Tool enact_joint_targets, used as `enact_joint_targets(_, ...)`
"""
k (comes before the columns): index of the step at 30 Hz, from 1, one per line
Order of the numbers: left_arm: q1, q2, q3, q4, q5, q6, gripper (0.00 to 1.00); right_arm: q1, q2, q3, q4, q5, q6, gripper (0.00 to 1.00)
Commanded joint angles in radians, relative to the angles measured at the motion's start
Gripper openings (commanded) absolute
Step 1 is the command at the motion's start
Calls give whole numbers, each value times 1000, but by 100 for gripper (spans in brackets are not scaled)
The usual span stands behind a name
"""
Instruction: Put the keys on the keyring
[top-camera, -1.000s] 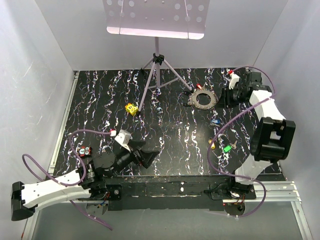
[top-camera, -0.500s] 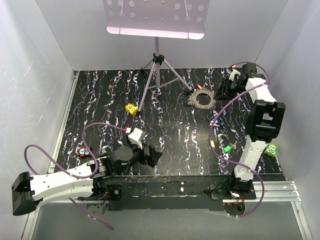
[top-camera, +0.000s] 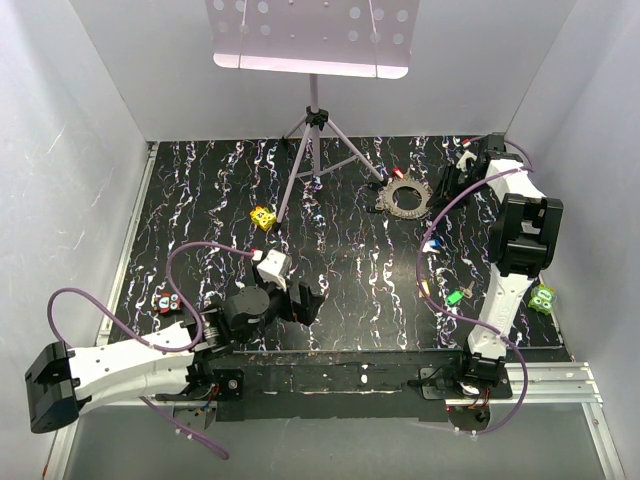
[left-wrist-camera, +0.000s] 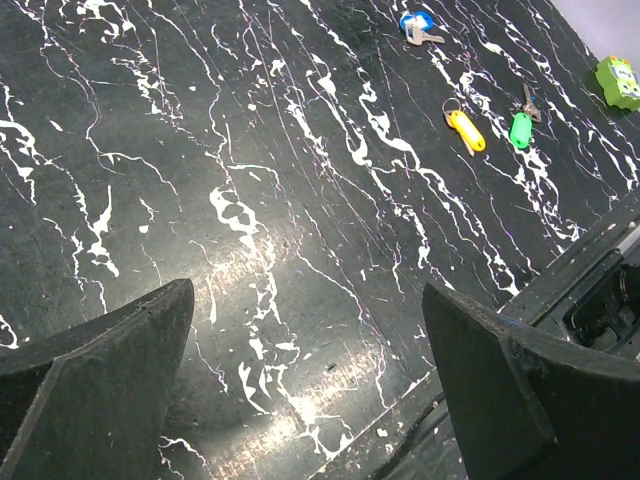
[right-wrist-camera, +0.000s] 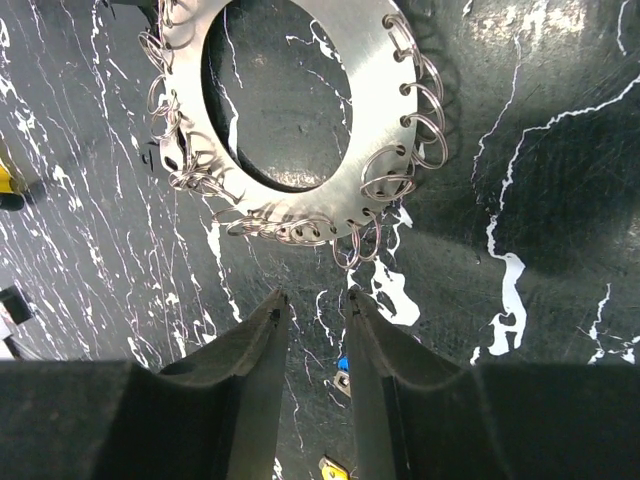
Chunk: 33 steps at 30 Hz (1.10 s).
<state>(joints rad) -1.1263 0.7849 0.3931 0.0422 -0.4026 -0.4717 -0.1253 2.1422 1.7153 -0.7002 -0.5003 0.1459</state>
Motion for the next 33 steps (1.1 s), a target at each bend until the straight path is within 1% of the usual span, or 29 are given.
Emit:
enact_joint_targets(1,19,26,3,47,15,10,98,-7,5,-14,37,-20,35,36)
enact_joint_targets(14,37,59,-3,74,57,-7,98,-22,53,-20,48,-3,57,35)
enact_joint_targets(22,48,70,-5,82,74,-8,98,-27,94,6,38,-6,63,29)
enact_joint_targets(33,56,88,0,94,93,-13,98,-33,117,32,24,-17,64,28)
